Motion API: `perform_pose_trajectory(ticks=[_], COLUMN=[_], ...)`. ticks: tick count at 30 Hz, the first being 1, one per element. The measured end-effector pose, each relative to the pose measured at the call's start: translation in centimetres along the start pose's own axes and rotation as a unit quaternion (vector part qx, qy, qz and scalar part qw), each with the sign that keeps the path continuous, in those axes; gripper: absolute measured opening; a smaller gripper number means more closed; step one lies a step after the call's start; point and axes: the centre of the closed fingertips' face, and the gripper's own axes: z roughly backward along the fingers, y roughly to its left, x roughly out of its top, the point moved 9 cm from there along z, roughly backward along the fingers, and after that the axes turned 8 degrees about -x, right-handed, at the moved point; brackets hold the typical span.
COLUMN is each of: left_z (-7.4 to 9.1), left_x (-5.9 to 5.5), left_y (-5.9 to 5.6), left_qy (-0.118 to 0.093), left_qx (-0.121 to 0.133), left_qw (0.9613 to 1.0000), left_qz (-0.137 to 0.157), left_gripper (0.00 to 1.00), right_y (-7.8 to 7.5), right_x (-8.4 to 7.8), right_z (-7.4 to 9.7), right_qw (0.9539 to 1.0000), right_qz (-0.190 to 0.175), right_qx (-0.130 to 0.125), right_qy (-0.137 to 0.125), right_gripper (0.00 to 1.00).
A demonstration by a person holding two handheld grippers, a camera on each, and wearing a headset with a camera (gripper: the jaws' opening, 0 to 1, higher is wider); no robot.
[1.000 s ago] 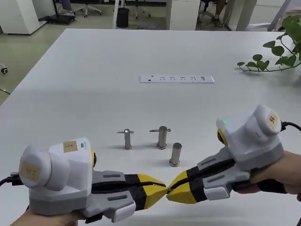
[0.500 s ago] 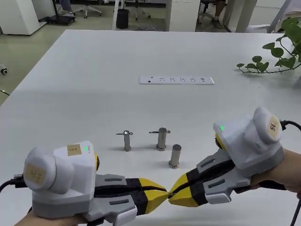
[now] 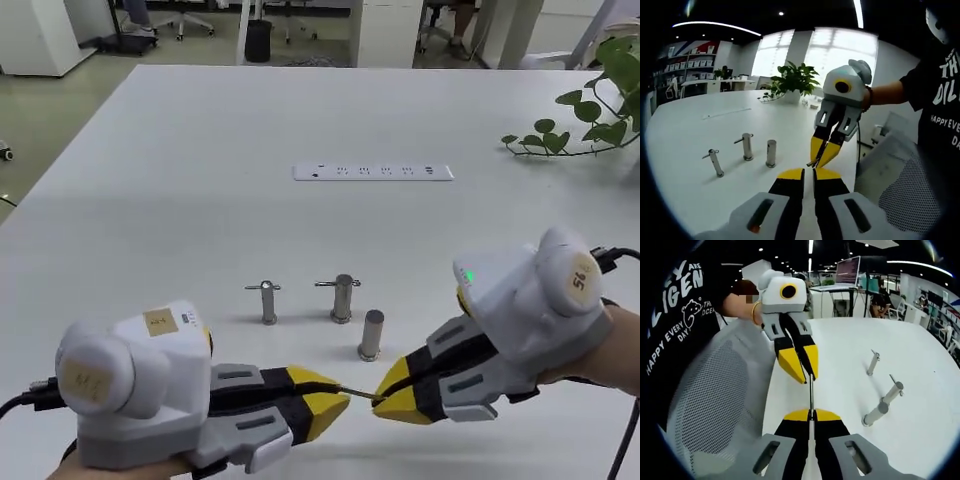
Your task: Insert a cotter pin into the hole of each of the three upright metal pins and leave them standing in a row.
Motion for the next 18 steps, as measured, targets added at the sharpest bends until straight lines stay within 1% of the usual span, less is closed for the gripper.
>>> perform_pose_trajectory(ticks=[3, 5, 8, 10, 12, 15, 16, 17, 18], left_z=[0.1, 0.0, -0.2, -0.3, -0.5, -0.8, -0.9, -1.2, -1.4], left_x=[0.1, 0.0, -0.2, -0.3, -0.5, -0.6, -0.6, -0.5, -0.5], left_y=[0.2, 0.3, 0.4, 0.5, 0.8, 1.1, 1.2, 1.4, 1.4], left_qy=[-0.01, -0.009, -0.009, -0.005, 0.002, 0.005, 0.006, 0.005, 0.007], left_qx=[0.007, 0.014, 0.023, 0.032, 0.043, 0.057, 0.06, 0.062, 0.063], left_qw=[0.9999, 0.9999, 0.9997, 0.9995, 0.9991, 0.9983, 0.9981, 0.9978, 0.9977], left_qz=[0.001, -0.003, 0.003, -0.001, -0.003, -0.012, -0.013, -0.023, -0.023], left_gripper=[0.11, 0.13, 0.15, 0.17, 0.19, 0.22, 0.24, 0.25, 0.25], right_y=[-0.5, -0.8, -1.5, -1.9, -2.5, -2.9, -3.1, -3.3, -3.4], right_x=[-0.4, -0.6, -1.0, -1.2, -1.7, -1.9, -2.0, -2.1, -2.2], right_z=[0.3, 0.5, 0.7, 0.9, 1.0, 1.2, 1.3, 1.4, 1.4], right_qw=[0.9998, 0.9995, 0.999, 0.9983, 0.9971, 0.9964, 0.9961, 0.9956, 0.9953], right_qz=[0.0, 0.001, -0.003, -0.004, -0.001, -0.002, -0.004, -0.003, -0.002], right_qx=[-0.013, -0.023, -0.034, -0.042, -0.054, -0.059, -0.062, -0.066, -0.068], right_qy=[0.011, 0.022, 0.03, 0.039, 0.054, 0.06, 0.062, 0.067, 0.07], right_gripper=[0.0, 0.0, 0.0, 0.0, 0.0, 0.0, 0.0, 0.0, 0.0])
